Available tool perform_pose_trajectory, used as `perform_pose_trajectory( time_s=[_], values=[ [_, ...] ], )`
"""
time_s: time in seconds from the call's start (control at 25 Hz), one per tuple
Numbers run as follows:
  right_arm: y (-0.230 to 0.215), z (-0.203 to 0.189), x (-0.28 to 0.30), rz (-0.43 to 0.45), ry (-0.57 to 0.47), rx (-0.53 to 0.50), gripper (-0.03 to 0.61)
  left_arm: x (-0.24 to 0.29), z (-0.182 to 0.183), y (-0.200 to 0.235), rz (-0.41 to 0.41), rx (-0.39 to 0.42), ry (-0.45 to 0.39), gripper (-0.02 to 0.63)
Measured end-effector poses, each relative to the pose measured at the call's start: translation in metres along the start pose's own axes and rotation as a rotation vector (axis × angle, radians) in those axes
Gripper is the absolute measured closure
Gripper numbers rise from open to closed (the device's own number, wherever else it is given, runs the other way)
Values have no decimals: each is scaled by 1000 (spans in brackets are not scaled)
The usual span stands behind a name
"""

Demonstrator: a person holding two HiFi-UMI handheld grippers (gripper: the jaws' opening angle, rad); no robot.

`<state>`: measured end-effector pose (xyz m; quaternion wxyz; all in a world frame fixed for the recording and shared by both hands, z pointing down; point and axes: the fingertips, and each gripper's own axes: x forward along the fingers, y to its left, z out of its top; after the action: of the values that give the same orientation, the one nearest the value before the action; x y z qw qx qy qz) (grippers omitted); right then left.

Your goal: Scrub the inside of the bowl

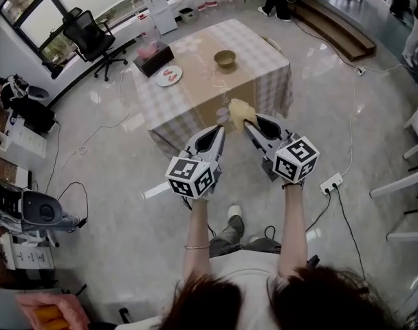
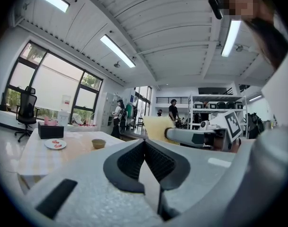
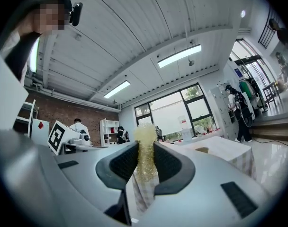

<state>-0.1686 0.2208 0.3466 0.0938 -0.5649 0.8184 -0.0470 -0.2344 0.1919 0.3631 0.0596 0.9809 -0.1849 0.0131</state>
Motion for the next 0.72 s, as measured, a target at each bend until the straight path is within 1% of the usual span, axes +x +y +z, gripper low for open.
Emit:
perform_pose_trajectory(
  time_s=[0.24,0.32,0.44,0.72],
  values=[
    [-30,1,35,-36,-1,16,500,33,1,35,-37,-20,6,603],
    [-39,2,47,-45,5,4,500,42,2,48,-47,-25,6,603],
    [-47,-1,64,-49,15,-1,500,53,5,69,-57,-34,0,603],
    [-64,-2,96,-74,-10,7,500,75,7,104,-92,-31,4,603]
  ],
)
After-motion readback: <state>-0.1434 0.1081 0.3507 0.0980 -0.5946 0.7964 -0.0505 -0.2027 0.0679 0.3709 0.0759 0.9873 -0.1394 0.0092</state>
